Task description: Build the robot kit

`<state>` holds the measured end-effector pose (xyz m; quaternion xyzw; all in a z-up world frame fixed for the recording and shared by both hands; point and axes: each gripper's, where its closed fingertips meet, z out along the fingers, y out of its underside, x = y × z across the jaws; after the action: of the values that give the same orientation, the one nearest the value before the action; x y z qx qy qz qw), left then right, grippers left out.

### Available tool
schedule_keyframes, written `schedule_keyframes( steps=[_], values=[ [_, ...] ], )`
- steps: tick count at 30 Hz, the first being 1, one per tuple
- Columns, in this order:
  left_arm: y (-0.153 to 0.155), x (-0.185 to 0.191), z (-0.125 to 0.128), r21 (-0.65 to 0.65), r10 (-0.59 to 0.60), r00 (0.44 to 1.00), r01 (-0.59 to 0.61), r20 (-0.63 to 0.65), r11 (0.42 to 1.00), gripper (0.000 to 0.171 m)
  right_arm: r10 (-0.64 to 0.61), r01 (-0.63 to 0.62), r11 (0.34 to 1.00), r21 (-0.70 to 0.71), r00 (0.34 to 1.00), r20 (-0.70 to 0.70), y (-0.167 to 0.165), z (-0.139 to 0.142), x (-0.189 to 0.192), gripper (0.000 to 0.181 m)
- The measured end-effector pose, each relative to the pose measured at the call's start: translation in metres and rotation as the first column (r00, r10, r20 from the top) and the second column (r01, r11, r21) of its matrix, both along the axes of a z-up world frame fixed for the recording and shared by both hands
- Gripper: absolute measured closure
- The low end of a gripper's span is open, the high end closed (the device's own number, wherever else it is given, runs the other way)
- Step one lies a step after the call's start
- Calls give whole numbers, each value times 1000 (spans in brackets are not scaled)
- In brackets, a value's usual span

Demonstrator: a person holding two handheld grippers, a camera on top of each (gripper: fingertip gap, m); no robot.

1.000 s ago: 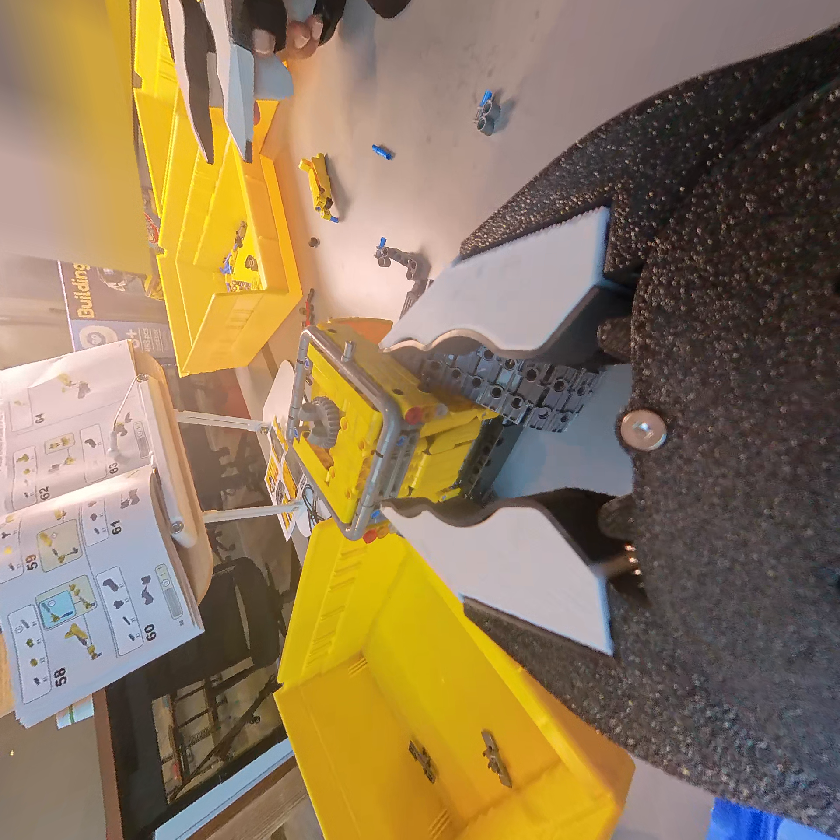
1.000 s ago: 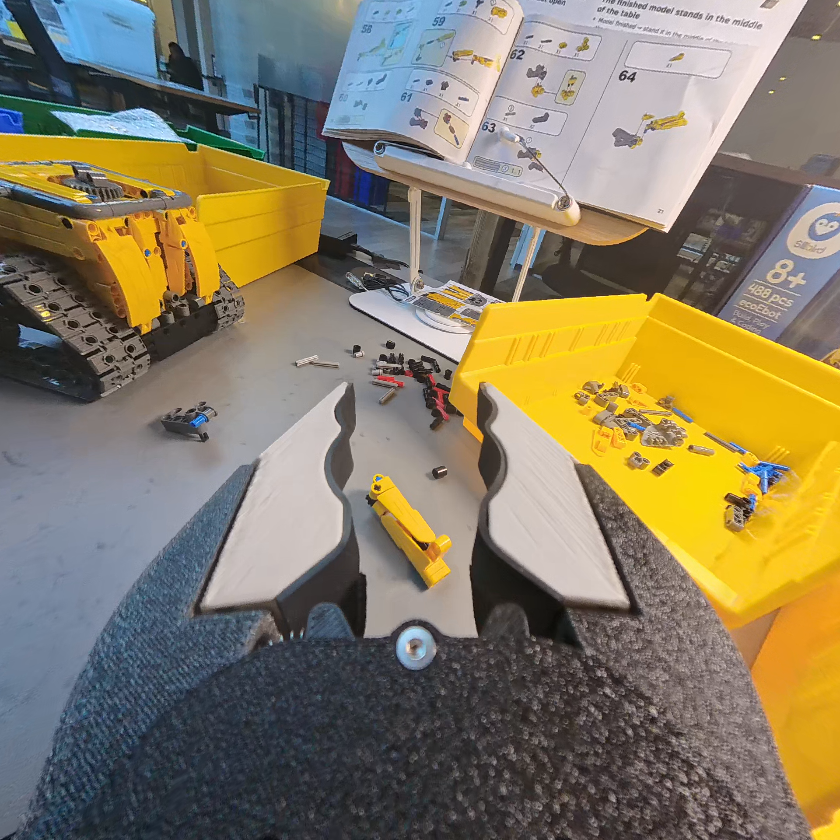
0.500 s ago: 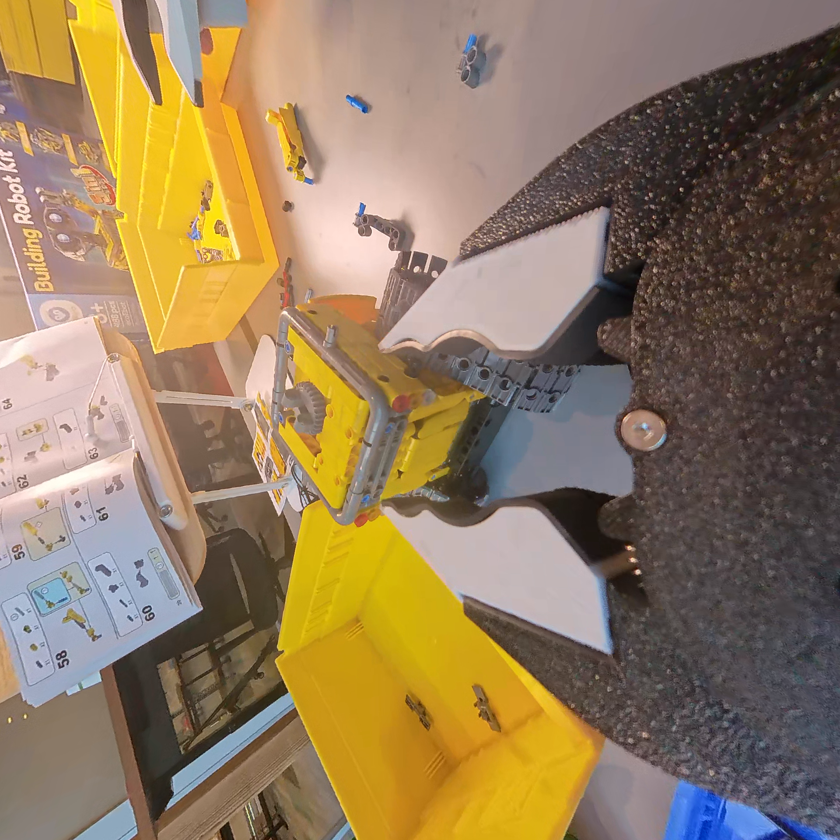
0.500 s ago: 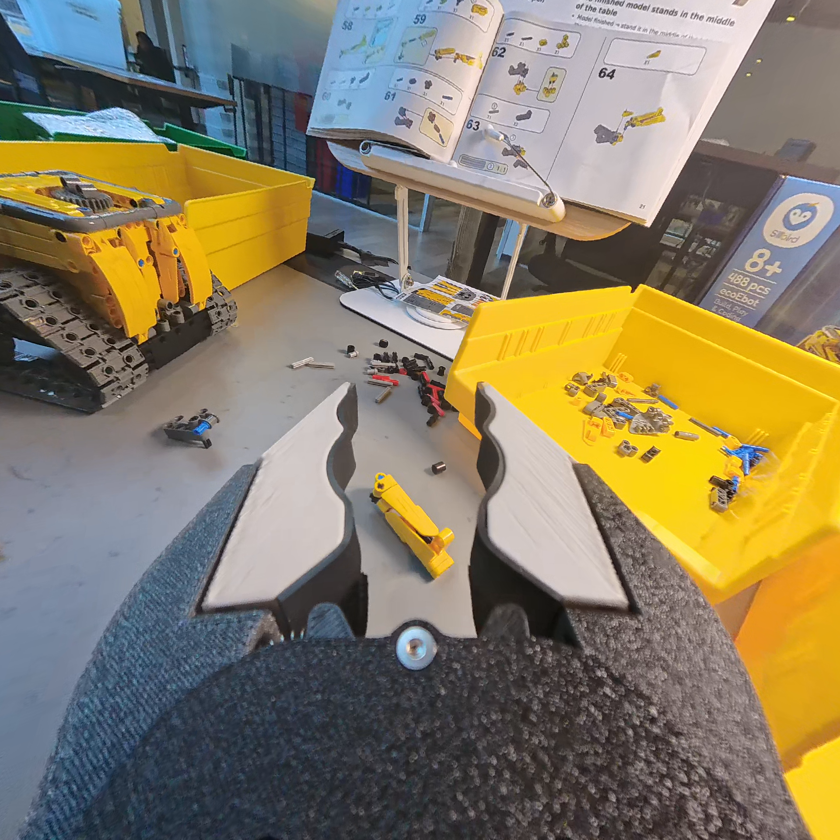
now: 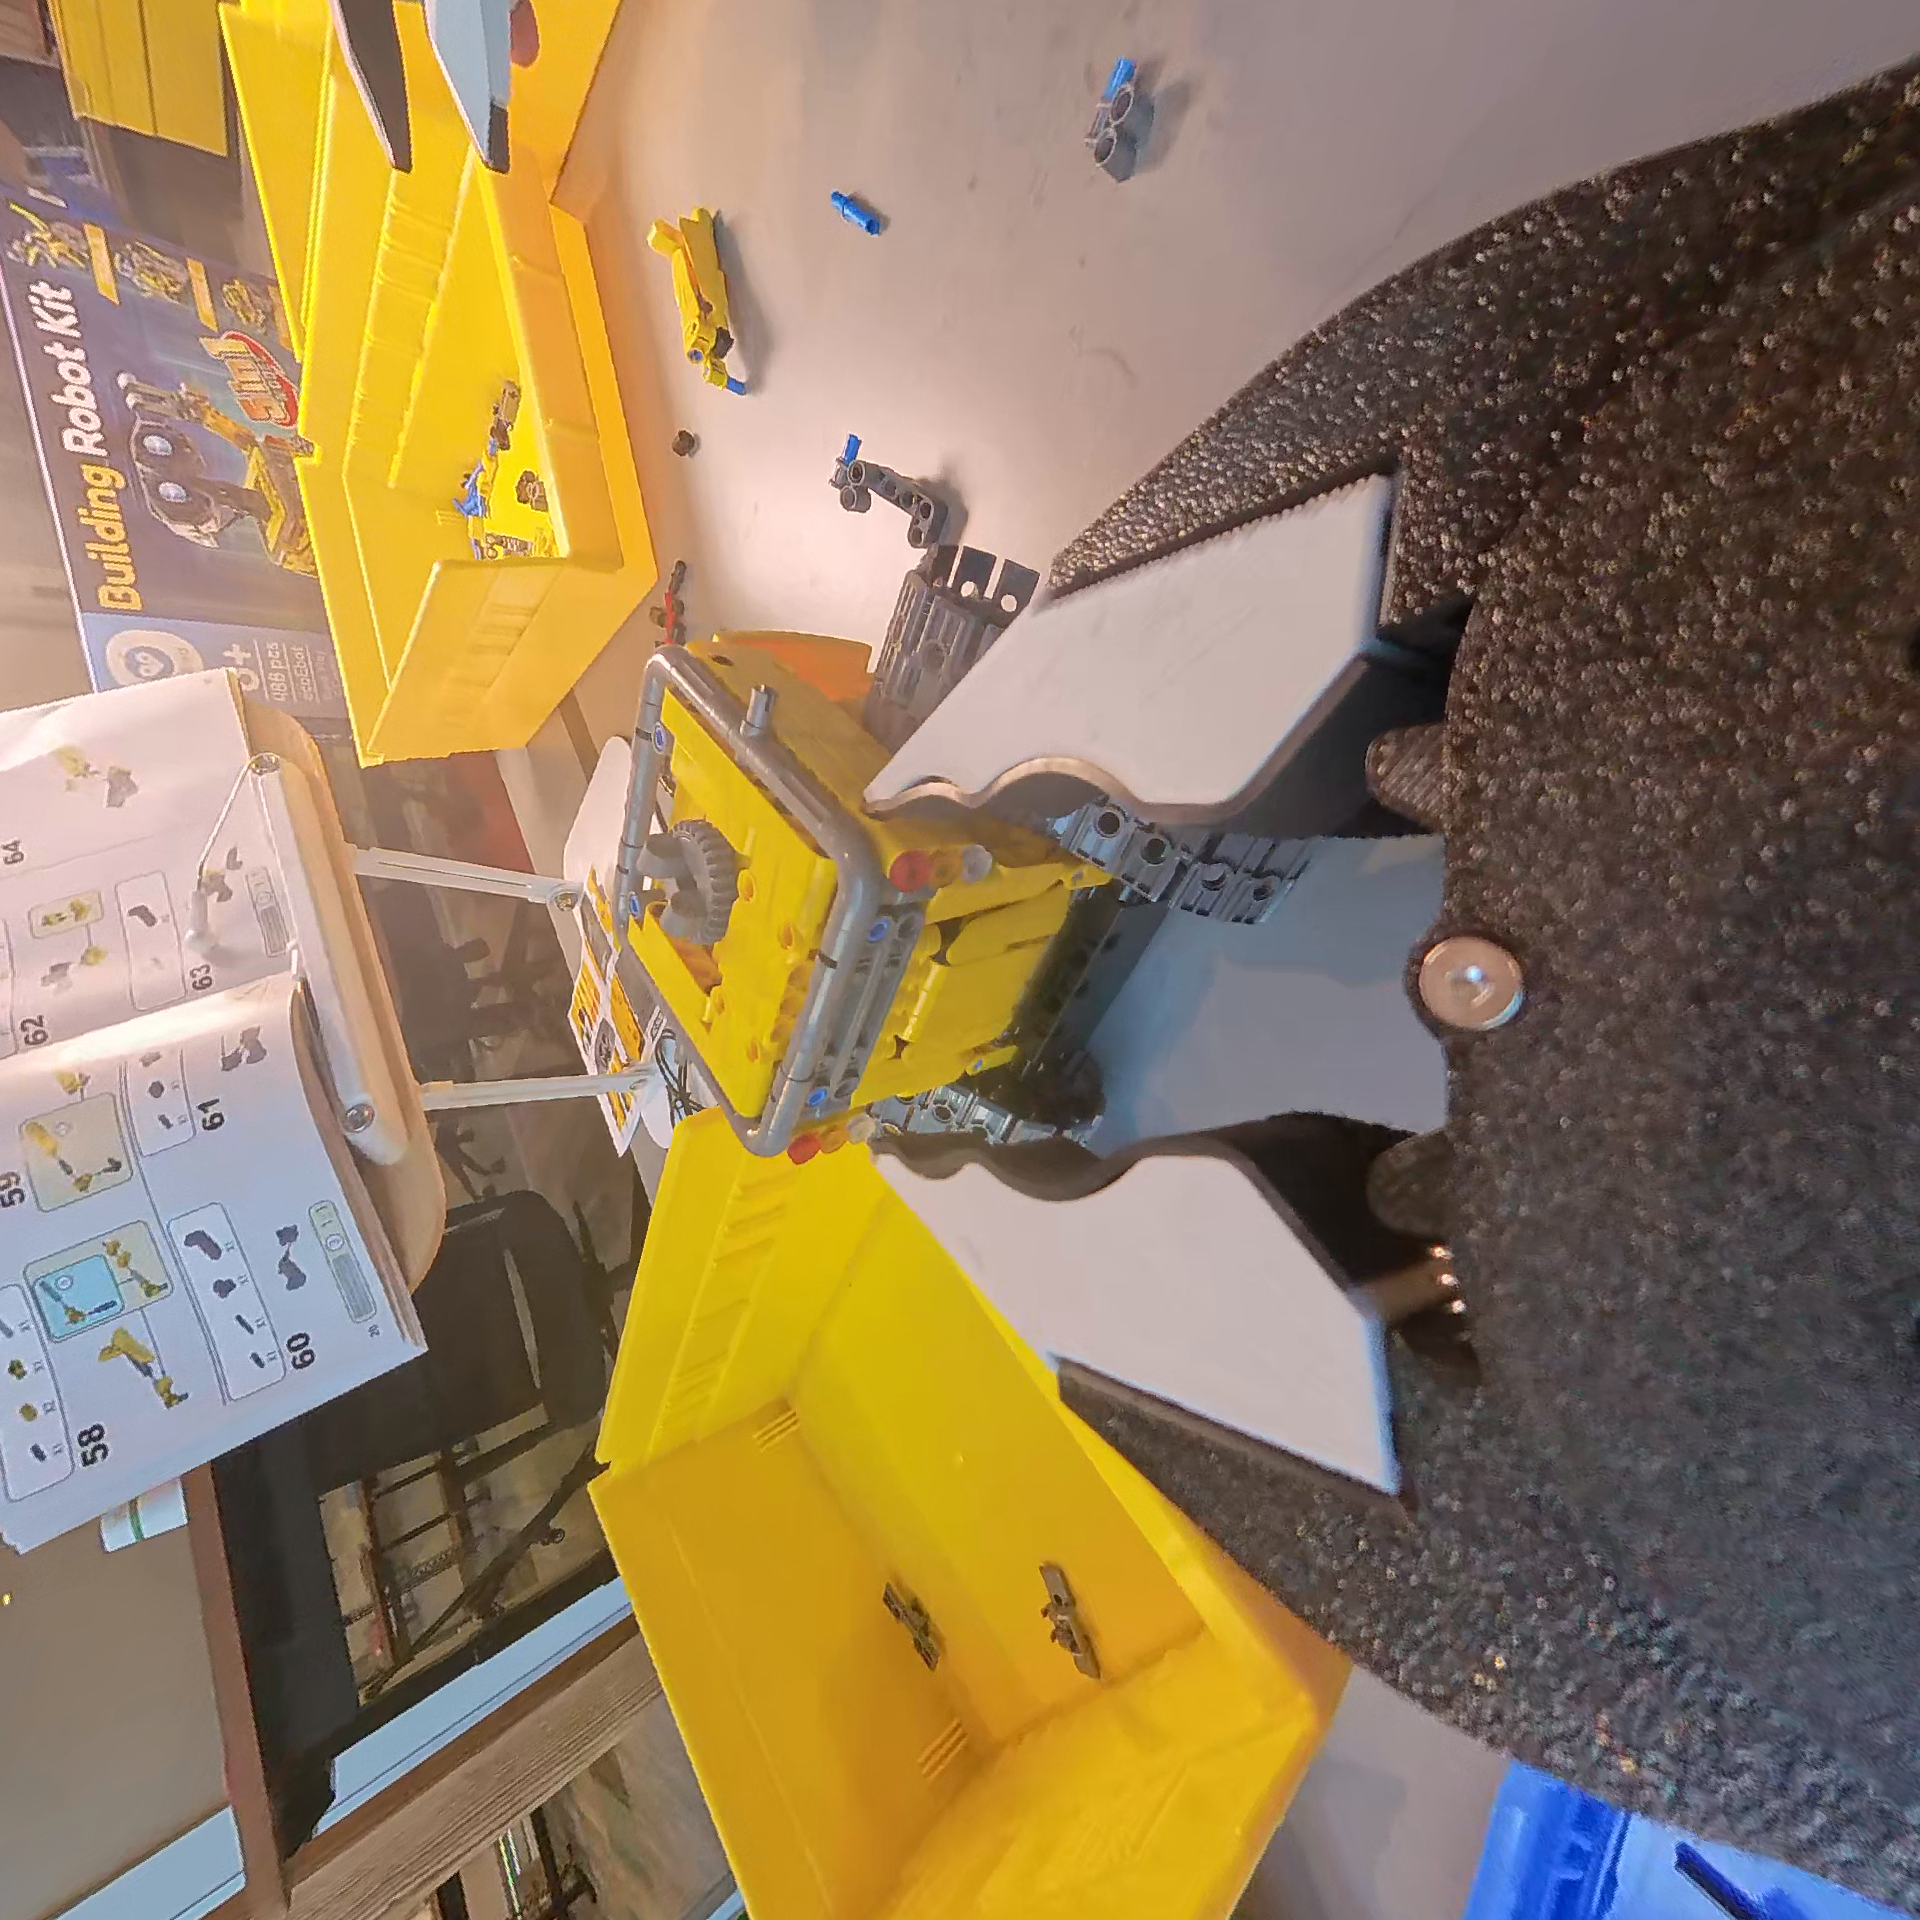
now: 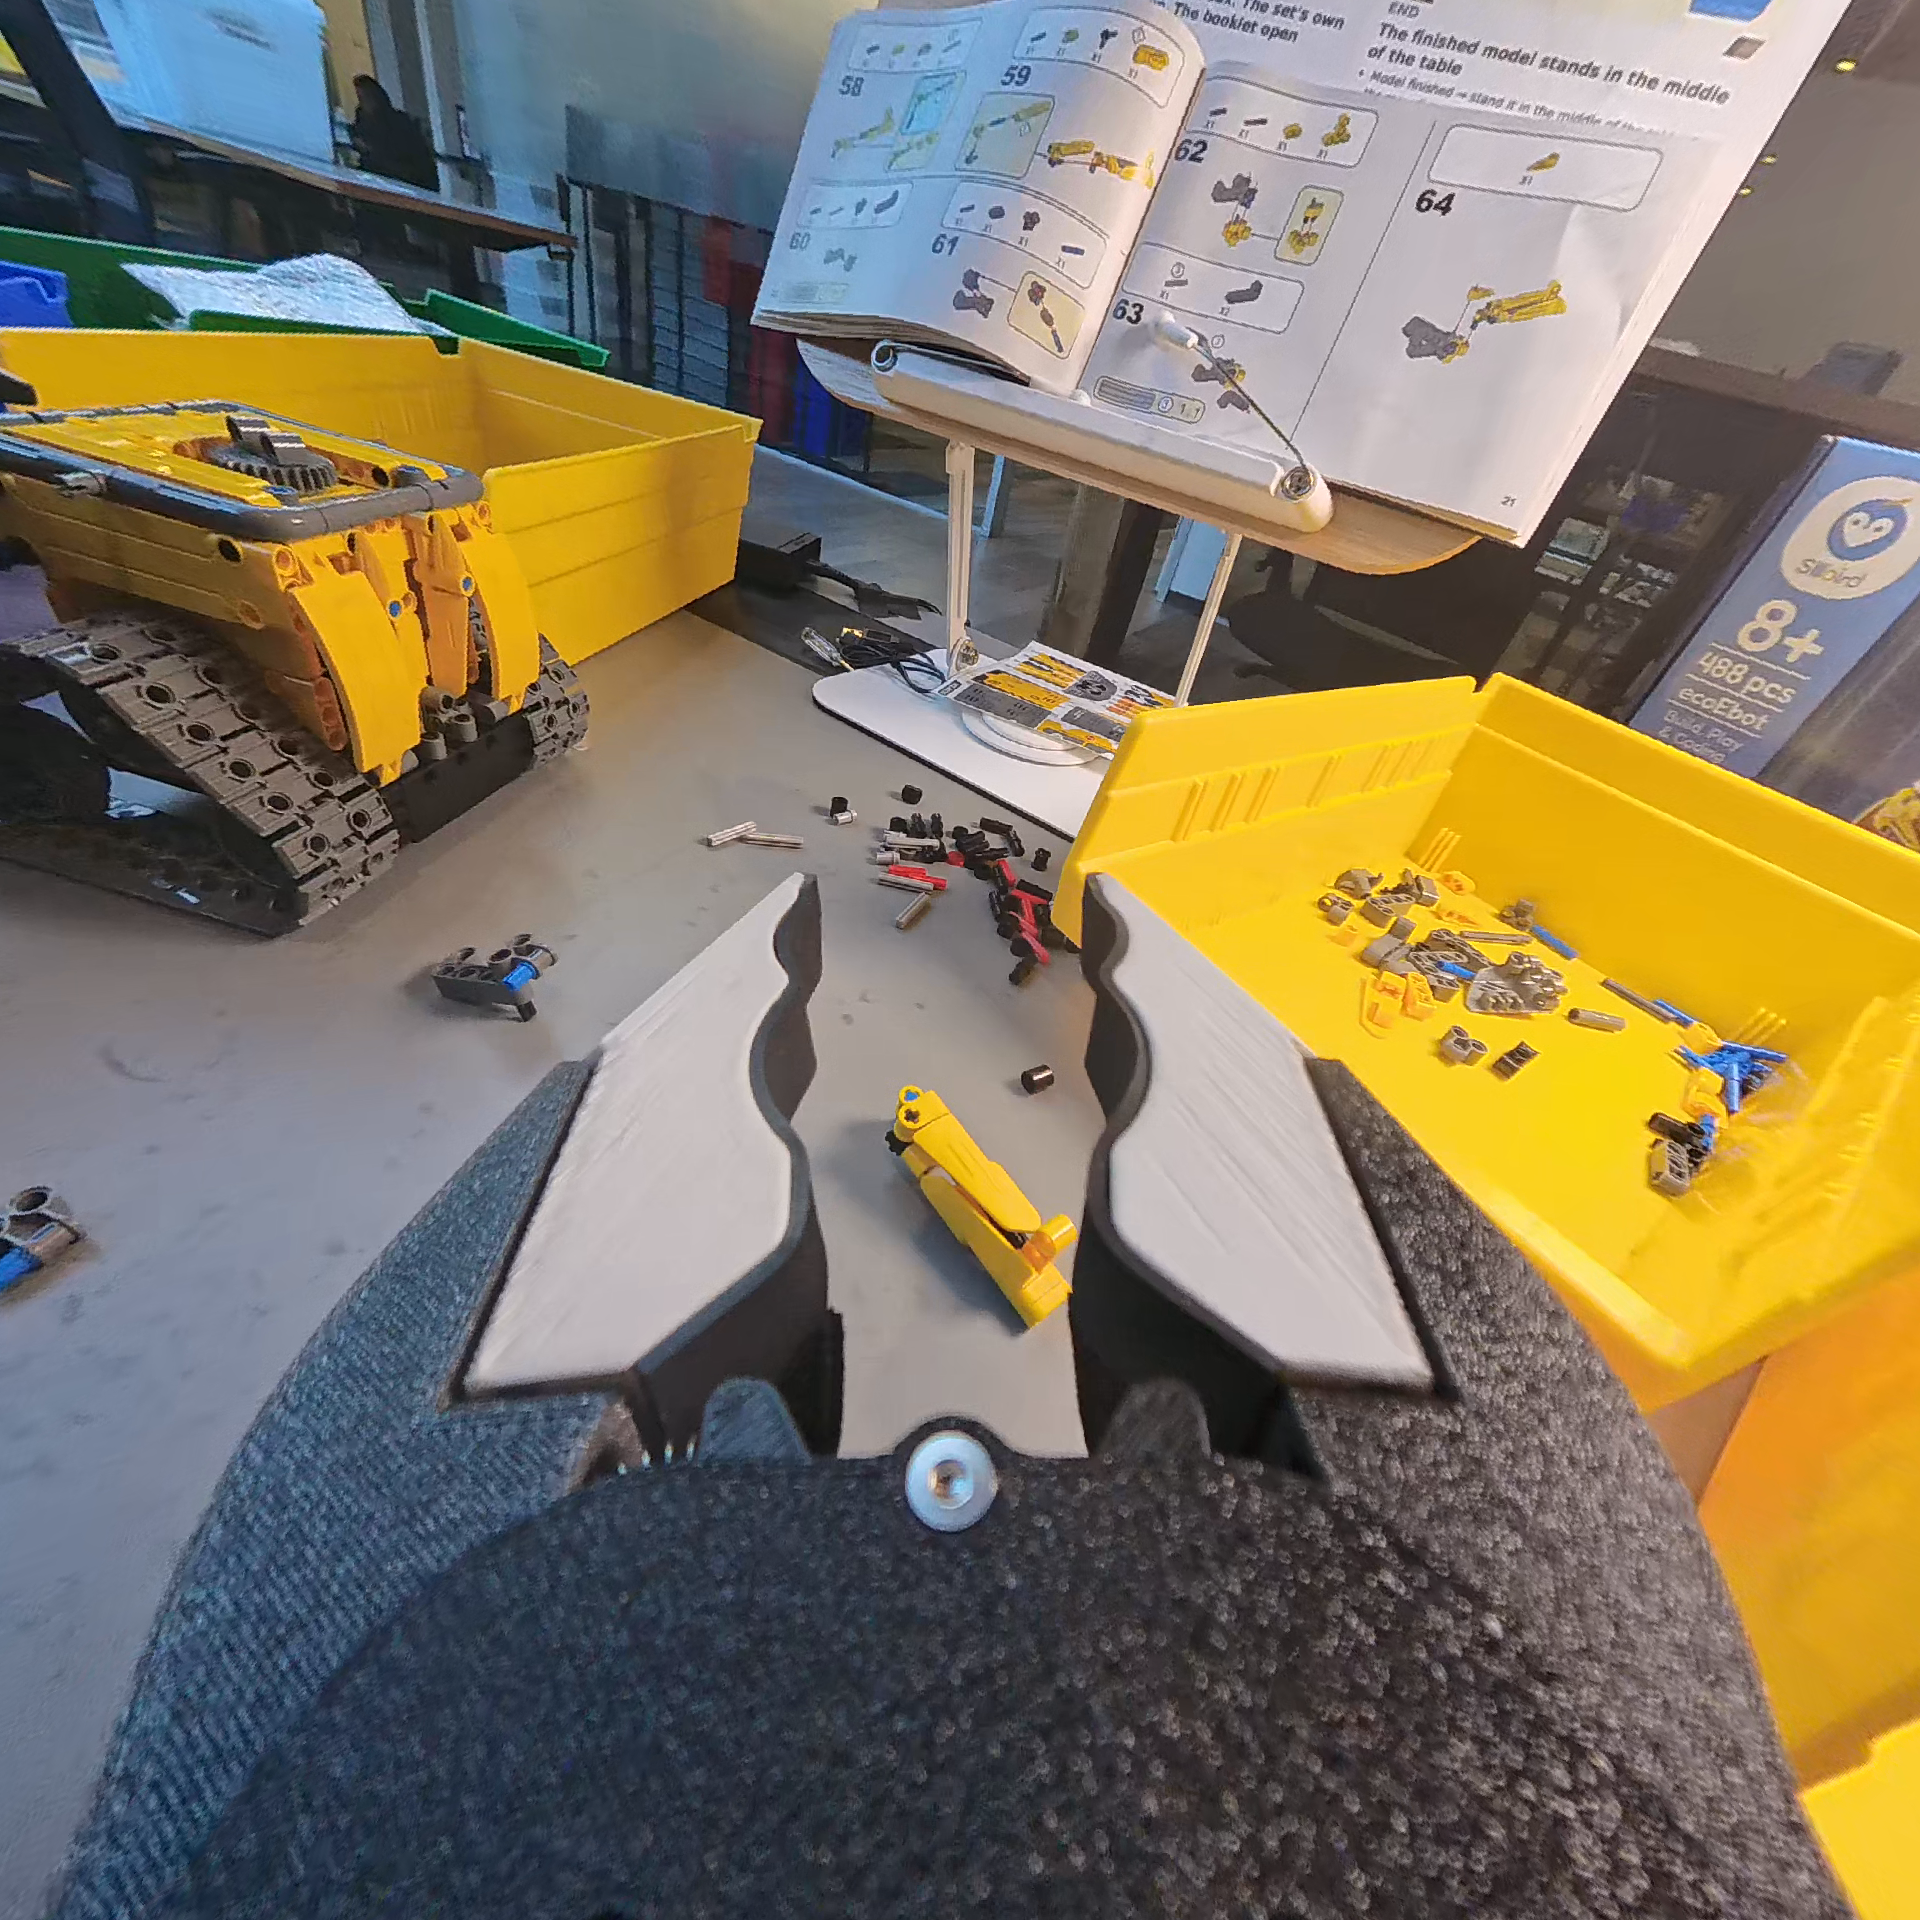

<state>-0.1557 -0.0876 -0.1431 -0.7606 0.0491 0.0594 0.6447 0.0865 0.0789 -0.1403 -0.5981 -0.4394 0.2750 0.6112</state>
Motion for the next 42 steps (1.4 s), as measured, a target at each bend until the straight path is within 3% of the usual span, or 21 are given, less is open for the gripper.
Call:
schedule_keyframes(
  steps=[12, 19, 23, 27, 32, 37, 42],
  values=[
    [0, 0, 0, 1, -12, 1000, 12, 13, 1000, 113, -29, 28, 999, -18, 999, -23, 7, 3, 6, 131],
    [0, 2, 0, 3, -16, 1000, 16, 5, 1000, 115, -72, 74, 997, 25, 995, -65, 12, 21, 21, 131],
    [0, 4, 0, 2, -20, 1000, 20, -8, 1000, 116, -146, 153, 987, 52, 981, -125, 26, 44, 50, 131],
    [-2, 4, 3, 13, -20, 1000, 21, -7, 1000, 115, -294, 300, 953, 40, 949, -116, 51, 52, 112, 126],
    [-6, 5, 9, 33, -23, 999, 22, 24, 999, 115, -415, 415, 910, 20, 906, 78, 74, 24, 189, 116],
    [-6, 10, 14, 50, -47, 996, 43, 77, 998, 114, -247, 312, 939, -142, 904, 349, 66, -32, 217, 91],
    [-6, 17, 13, 56, -57, 993, 52, 105, 997, 114, -171, 272, 960, -62, 748, 641, 70, -67, 232, 90]
  ],
)
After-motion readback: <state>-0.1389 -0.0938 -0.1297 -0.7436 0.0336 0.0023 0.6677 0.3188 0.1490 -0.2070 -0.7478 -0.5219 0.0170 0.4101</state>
